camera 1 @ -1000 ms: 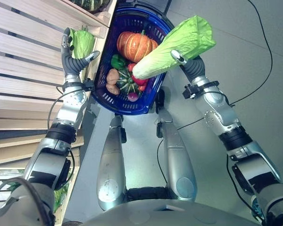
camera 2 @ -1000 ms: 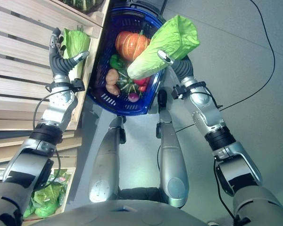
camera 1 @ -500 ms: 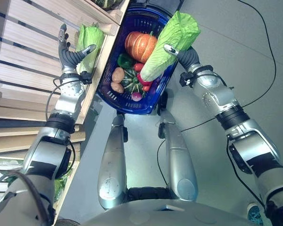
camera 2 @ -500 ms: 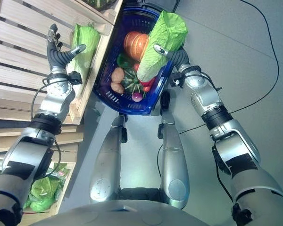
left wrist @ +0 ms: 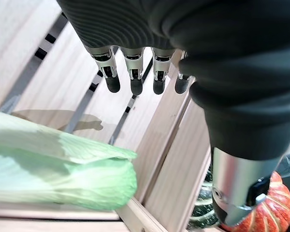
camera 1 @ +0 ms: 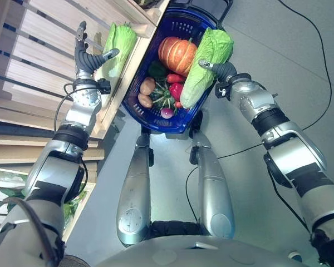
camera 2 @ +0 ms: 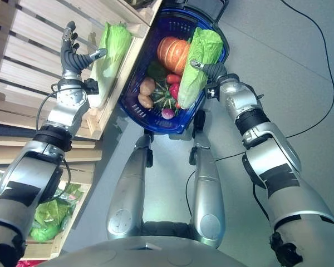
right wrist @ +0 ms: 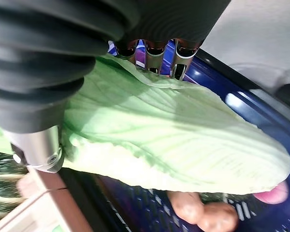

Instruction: Pick up fruits and vegetables into the basket

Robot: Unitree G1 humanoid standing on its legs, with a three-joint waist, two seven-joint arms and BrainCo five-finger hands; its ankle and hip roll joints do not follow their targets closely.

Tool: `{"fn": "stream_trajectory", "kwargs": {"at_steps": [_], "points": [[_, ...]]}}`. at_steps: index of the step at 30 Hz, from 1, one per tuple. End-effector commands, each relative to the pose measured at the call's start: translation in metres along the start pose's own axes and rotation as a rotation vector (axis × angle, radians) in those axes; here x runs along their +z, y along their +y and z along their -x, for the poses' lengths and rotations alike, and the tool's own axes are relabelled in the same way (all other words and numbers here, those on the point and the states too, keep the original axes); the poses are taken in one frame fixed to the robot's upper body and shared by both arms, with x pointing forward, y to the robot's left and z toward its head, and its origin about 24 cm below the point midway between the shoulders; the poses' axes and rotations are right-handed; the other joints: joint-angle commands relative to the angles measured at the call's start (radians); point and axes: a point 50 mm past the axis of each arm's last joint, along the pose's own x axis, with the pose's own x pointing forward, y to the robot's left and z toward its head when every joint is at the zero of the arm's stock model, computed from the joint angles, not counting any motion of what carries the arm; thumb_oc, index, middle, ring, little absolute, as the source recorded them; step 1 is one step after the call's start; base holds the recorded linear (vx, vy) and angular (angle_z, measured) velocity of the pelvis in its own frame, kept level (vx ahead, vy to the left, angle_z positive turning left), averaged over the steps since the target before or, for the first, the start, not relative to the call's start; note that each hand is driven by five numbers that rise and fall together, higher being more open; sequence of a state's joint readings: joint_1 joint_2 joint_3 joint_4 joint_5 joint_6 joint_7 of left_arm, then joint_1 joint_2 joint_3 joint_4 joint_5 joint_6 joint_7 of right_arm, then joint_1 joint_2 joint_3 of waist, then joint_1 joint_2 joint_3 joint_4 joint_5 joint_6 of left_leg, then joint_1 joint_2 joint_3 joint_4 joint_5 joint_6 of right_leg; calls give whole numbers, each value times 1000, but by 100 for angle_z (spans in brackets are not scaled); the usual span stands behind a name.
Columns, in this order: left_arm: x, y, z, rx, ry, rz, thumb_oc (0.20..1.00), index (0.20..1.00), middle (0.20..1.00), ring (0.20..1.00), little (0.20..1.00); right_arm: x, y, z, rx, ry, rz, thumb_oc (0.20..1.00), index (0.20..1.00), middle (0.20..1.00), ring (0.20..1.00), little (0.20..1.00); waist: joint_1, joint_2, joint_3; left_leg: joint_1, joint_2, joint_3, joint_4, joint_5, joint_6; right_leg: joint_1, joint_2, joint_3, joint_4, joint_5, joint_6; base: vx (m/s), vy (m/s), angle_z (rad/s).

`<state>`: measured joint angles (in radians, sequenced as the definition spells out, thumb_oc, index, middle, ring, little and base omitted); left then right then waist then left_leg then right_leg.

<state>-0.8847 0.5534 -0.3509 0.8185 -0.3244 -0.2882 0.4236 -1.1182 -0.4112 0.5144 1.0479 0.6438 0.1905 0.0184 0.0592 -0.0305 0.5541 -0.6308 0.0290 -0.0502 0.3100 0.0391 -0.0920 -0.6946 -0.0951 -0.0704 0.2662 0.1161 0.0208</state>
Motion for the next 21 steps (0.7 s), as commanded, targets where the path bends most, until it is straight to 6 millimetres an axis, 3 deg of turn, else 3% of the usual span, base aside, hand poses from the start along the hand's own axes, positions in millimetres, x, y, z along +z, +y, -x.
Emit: {"fn": "stream_trajectory", "kwargs": {"at_steps": [1, 12, 15, 16, 17, 21], "points": [[16, -9, -4, 3, -75, 79, 1000, 1000, 1000, 1000, 1000, 12, -11, 0, 14, -35, -53, 200, 200, 200, 200, 200, 12, 85, -34, -62, -77, 17, -10, -3, 23, -7, 31, -70, 114, -149, 35, 2, 3, 4], [15, -23, 2, 1, -78, 99, 1000, 1000, 1000, 1000, 1000, -1, -14, -1, 14, 28, -133, 200, 200, 200, 200, 200, 20, 110, -34, -96, -91, 10, 2, 1, 30, -43, 28, -70, 131, -150, 33, 4, 12, 3], [16, -26, 3, -1, -81, 105, 1000, 1000, 1000, 1000, 1000, -3, -15, -1, -7, 43, -124, 645, 645, 645, 645, 645, 20, 114, -34, -103, -91, 13, 3, 4, 30, -50, 27, -69, 131, -148, 33, 1, 11, 0], [16, -26, 3, -2, -82, 106, 1000, 1000, 1000, 1000, 1000, -4, -16, -1, -17, 47, -117, 890, 890, 890, 890, 890, 20, 115, -34, -105, -92, 13, 3, 4, 30, -52, 27, -69, 132, -148, 34, 0, 0, 0], [16, -27, 4, -2, -82, 108, 1000, 1000, 1000, 1000, 1000, -4, -17, -1, -29, 54, -109, 1000, 1000, 1000, 1000, 1000, 20, 117, -34, -107, -92, 13, 4, 5, 30, -55, 26, -69, 133, -148, 34, 0, 0, 0], [15, -31, 6, -1, -80, 109, 1000, 1000, 1000, 1000, 1000, -8, -21, -1, -74, 80, -84, 1000, 1000, 1000, 1000, 1000, 20, 121, -34, -112, -92, 12, 2, 7, 31, -62, 26, -67, 134, -148, 34, 0, 0, 0]]}}
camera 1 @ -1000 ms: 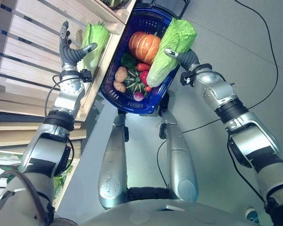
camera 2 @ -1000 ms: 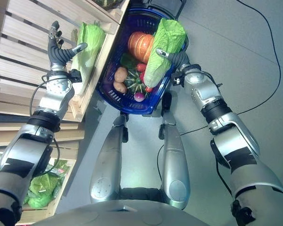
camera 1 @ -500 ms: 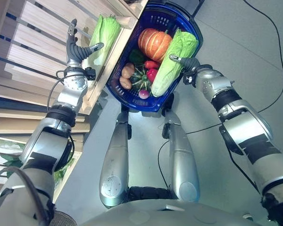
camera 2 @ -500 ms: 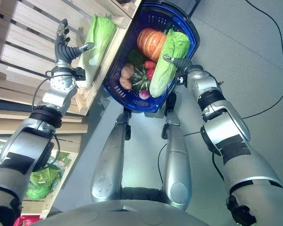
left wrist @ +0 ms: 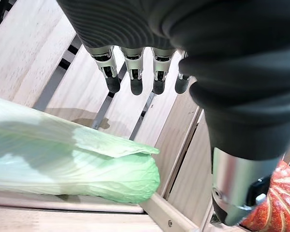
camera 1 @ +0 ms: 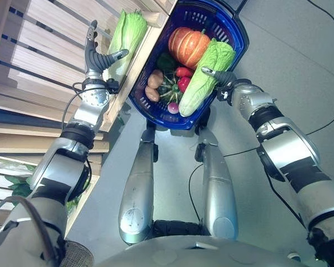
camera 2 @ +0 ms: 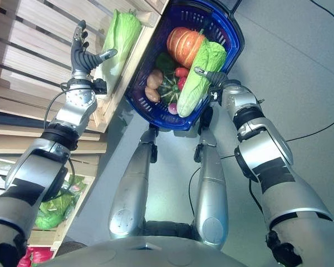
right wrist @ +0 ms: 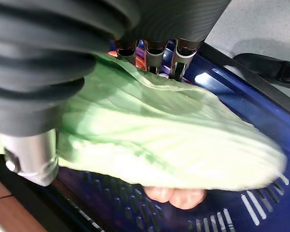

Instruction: Pick up fruits and vegetables into the basket

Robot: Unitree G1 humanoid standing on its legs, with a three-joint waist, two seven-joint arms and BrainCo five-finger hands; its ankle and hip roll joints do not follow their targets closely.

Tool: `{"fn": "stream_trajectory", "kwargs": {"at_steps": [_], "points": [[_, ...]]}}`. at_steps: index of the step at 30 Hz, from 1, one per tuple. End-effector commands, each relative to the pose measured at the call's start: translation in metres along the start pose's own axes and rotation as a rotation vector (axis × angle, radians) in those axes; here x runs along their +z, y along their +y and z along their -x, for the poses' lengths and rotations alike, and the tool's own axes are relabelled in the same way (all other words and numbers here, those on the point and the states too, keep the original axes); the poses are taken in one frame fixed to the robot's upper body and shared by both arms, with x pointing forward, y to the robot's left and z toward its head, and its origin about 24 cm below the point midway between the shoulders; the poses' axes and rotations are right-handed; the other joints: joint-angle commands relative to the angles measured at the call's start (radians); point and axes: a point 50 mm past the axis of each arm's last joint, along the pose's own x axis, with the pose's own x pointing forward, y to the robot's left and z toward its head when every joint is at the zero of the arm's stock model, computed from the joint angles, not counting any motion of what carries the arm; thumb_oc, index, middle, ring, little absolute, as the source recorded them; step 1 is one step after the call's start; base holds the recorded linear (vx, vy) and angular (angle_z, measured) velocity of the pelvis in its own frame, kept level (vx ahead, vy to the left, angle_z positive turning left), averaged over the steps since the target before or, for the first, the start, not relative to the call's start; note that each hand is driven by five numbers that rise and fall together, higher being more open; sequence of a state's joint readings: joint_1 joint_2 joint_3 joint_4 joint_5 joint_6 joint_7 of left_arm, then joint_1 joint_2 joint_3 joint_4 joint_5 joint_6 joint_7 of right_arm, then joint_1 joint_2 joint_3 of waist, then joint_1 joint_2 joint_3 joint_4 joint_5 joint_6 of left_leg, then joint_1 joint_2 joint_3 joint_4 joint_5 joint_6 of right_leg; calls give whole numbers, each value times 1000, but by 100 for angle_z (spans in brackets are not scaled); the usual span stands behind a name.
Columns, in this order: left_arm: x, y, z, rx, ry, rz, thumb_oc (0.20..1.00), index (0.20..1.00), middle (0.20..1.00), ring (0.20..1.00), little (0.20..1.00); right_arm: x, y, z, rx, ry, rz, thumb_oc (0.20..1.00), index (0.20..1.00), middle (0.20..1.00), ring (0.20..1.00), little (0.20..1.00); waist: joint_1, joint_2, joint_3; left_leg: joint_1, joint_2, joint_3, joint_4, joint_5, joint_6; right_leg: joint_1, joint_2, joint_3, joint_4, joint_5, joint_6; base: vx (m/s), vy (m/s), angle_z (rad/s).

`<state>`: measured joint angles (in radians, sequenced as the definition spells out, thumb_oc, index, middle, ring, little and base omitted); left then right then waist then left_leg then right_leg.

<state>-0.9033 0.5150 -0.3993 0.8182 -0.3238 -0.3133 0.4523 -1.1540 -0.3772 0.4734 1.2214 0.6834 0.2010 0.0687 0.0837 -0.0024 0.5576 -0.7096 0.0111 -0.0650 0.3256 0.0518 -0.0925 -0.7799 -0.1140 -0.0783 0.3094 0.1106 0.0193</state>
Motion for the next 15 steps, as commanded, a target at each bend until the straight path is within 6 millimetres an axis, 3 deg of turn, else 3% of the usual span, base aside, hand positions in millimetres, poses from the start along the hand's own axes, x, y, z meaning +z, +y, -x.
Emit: {"fn": "stream_trajectory", "kwargs": {"at_steps": [1, 15], "points": [[8, -12, 3, 32, -47, 84, 1000, 1000, 1000, 1000, 1000, 11, -14, 3, -69, -18, 24, 1000, 1000, 1000, 1000, 1000, -5, 93, -38, -34, -74, 27, -13, -5, 32, 22, 46, -59, 91, -141, 35, 0, 0, 0], [-12, -4, 2, 97, 81, -131, 1000, 1000, 1000, 1000, 1000, 11, -20, 3, -127, 10, 51, 1000, 1000, 1000, 1000, 1000, -11, 98, -38, -45, -71, 32, -8, 0, 30, 12, 46, -55, 92, -138, 35, 0, 0, 0]]}}
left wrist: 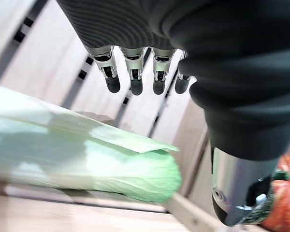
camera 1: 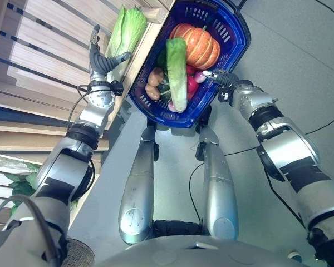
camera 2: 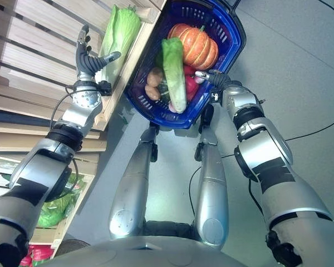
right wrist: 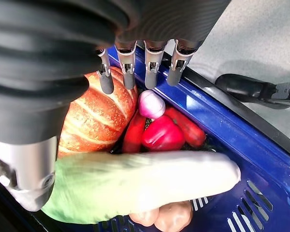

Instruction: Pick up fruits and vegetables into the basket

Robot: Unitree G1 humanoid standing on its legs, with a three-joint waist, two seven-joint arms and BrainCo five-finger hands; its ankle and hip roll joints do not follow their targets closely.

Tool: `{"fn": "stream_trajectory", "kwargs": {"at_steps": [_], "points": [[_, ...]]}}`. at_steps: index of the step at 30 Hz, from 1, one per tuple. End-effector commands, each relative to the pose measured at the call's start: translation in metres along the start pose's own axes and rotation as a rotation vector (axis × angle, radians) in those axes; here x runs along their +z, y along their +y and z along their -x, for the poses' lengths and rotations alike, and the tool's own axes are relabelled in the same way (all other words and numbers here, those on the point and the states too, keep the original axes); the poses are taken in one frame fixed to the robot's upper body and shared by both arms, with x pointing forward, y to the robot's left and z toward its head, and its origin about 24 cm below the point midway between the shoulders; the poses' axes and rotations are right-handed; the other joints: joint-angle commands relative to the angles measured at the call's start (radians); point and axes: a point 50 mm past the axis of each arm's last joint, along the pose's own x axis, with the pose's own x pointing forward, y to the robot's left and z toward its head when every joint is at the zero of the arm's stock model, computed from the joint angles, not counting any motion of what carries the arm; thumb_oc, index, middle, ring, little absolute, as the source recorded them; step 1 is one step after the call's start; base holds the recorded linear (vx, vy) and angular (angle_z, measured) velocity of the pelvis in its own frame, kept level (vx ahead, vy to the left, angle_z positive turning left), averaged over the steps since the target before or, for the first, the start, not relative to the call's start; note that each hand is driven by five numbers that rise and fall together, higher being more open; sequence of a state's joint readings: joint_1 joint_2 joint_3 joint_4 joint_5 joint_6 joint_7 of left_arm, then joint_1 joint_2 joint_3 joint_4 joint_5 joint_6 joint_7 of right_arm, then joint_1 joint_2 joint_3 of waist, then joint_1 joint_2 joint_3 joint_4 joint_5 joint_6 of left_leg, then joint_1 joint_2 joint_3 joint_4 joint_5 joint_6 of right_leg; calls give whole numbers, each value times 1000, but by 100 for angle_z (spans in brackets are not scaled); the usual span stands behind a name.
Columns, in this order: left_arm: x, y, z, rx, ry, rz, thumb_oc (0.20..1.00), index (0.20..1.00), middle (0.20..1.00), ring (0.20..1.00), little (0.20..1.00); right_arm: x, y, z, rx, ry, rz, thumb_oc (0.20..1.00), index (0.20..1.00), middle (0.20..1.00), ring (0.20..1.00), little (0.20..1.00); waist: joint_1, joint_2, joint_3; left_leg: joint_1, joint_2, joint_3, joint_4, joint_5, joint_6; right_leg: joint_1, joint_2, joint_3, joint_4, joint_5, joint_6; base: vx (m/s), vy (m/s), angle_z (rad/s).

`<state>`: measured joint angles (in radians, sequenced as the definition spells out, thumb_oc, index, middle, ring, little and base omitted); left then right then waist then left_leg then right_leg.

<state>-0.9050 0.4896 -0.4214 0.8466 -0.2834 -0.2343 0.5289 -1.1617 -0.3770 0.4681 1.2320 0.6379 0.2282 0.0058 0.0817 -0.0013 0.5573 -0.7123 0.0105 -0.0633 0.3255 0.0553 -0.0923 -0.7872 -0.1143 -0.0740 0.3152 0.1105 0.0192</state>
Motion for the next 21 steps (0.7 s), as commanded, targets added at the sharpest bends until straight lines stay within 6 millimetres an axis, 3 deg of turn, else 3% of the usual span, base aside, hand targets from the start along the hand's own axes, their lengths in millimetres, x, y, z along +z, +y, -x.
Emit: {"fn": "stream_trajectory", "kwargs": {"at_steps": [1, 5, 14, 21], "points": [[-2, 3, -3, 64, 12, -76, 1000, 1000, 1000, 1000, 1000, 11, -15, 2, -51, -20, 10, 1000, 1000, 1000, 1000, 1000, -10, 97, -37, -41, -69, 31, -8, -3, 30, 19, 46, -59, 87, -138, 36, 0, 0, 0], [-13, 9, -4, 82, 62, -231, 1000, 1000, 1000, 1000, 1000, 15, -15, 2, -84, -79, 0, 1000, 1000, 1000, 1000, 1000, -19, 95, -37, -39, -65, 36, -10, 0, 29, 20, 50, -54, 89, -138, 35, 2, 2, -1], [-31, 19, -4, 156, 160, -373, 1000, 1000, 1000, 1000, 1000, 24, -23, 7, -212, -288, -82, 1000, 1000, 1000, 1000, 1000, -57, 94, -37, -42, -54, 54, -18, 5, 25, 7, 64, -26, 86, -136, 36, -2, 42, -2], [-49, 28, 4, 215, 238, -427, 1000, 1000, 1000, 1000, 1000, 15, -37, 14, -333, -424, -162, 1000, 1000, 1000, 1000, 1000, -91, 88, -37, -37, -48, 66, -31, 6, 23, 4, 77, -2, 76, -133, 37, -5, 54, -8]]}}
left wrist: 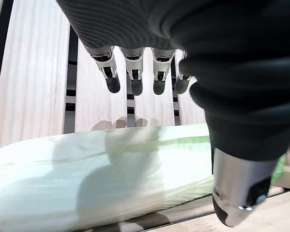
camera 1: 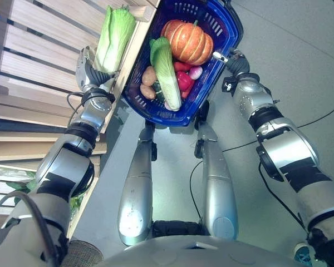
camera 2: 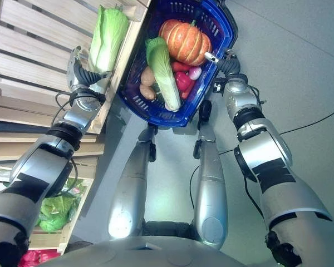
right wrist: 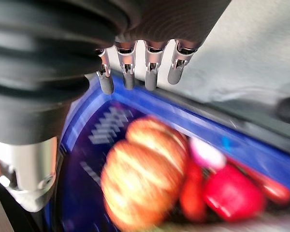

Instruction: Pick up fruits and vegetables into the basket

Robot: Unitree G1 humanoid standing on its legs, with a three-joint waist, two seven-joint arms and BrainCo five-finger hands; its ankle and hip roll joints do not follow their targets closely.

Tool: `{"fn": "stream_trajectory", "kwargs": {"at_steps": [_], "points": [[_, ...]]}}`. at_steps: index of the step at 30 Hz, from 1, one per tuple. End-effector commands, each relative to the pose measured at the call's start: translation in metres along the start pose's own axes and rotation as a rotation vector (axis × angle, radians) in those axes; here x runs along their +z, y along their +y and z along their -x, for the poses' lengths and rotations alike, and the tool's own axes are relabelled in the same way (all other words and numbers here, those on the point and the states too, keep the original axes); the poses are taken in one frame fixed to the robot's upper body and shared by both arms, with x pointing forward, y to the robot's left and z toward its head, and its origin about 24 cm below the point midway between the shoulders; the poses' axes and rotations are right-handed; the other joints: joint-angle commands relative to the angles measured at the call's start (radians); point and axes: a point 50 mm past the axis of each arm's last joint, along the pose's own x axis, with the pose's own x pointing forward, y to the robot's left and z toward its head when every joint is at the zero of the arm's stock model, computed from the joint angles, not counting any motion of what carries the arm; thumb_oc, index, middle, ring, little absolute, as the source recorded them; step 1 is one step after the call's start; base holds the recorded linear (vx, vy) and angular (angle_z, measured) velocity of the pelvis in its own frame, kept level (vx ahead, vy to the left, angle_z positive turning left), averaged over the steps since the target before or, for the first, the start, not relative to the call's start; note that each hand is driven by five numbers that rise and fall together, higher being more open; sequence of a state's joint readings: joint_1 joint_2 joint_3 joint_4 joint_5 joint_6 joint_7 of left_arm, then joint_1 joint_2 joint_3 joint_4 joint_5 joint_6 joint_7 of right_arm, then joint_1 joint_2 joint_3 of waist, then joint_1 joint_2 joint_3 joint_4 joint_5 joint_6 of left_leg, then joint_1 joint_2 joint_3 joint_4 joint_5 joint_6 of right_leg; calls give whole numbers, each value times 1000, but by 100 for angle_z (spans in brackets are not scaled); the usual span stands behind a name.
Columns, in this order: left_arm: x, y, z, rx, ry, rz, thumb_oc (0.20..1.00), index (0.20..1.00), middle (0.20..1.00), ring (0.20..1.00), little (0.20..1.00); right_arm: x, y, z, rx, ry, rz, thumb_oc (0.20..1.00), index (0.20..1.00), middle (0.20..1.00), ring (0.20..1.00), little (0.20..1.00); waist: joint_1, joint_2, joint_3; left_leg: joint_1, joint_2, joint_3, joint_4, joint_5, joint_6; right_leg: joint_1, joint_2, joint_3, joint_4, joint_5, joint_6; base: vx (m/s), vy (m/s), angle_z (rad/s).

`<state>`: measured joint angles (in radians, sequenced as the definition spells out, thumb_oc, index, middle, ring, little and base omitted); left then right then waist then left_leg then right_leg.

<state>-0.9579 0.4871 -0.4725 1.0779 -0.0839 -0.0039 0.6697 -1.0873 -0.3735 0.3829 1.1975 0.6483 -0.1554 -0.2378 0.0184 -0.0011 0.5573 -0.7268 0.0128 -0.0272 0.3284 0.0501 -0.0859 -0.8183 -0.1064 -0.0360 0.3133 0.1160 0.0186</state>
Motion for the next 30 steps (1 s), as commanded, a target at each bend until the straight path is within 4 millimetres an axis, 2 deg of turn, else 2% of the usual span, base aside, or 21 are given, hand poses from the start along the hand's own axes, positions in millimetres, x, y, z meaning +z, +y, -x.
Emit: {"fn": "stream_trajectory", "kwargs": {"at_steps": [1, 6, 9, 10, 12, 17, 23, 30], "points": [[-17, 5, 1, 78, 74, -3, 1000, 1000, 1000, 1000, 1000, -2, -29, 4, -139, -102, -34, 1000, 1000, 1000, 1000, 1000, -41, 81, -37, -24, -47, 36, -36, 11, 16, 32, 73, -33, 74, -137, 39, -6, 42, -4], [-32, 9, 3, 83, 107, -55, 1000, 1000, 1000, 1000, 1000, -25, -58, 13, -289, -74, -38, 1000, 1000, 1000, 1000, 1000, -64, 68, -37, -28, -41, 43, -38, 7, 17, 30, 79, -23, 64, -135, 40, -3, 34, -12], [-47, 12, 5, 74, 158, -91, 1000, 1000, 1000, 1000, 1000, -54, -88, 24, -412, 25, -53, 1000, 1000, 1000, 1000, 1000, -77, 55, -37, -34, -36, 46, -34, -1, 22, 26, 83, -18, 62, -135, 41, 10, 12, -10], [-49, 13, 5, 74, 161, -94, 1000, 1000, 1000, 1000, 1000, -56, -91, 25, -417, 32, -52, 1000, 1000, 1000, 1000, 1000, -78, 54, -37, -34, -35, 47, -33, -1, 22, 26, 84, -18, 61, -135, 41, 12, 0, -6], [-60, 15, 7, 66, 193, -118, 1000, 1000, 1000, 1000, 1000, -71, -109, 33, -477, 85, -36, 1000, 1000, 1000, 1000, 1000, -85, 48, -37, -31, -32, 49, -36, -5, 24, 30, 87, -16, 56, -134, 41, 13, 4, -6], [-72, 19, 9, 46, 243, -152, 1000, 1000, 1000, 1000, 1000, -86, -130, 44, -533, 147, -27, 1000, 1000, 1000, 1000, 1000, -93, 39, -37, -33, -29, 54, -29, -10, 27, 29, 89, -13, 57, -134, 41, 11, 4, -5], [-84, 25, 9, 23, 318, -176, 1000, 1000, 1000, 1000, 1000, -92, -137, 48, -530, 159, -23, 1000, 1000, 1000, 1000, 1000, -101, 30, -37, -30, -26, 57, -31, -12, 30, 33, 92, -11, 55, -134, 40, 3, 2, -3], [-86, 31, 5, 31, 366, -179, 1000, 1000, 1000, 1000, 1000, -77, -127, 39, -484, 92, -35, 1000, 1000, 1000, 1000, 1000, -105, 15, -37, -37, -21, 61, -32, -13, 24, 28, 93, -12, 45, -132, 40, 0, 0, 0]]}}
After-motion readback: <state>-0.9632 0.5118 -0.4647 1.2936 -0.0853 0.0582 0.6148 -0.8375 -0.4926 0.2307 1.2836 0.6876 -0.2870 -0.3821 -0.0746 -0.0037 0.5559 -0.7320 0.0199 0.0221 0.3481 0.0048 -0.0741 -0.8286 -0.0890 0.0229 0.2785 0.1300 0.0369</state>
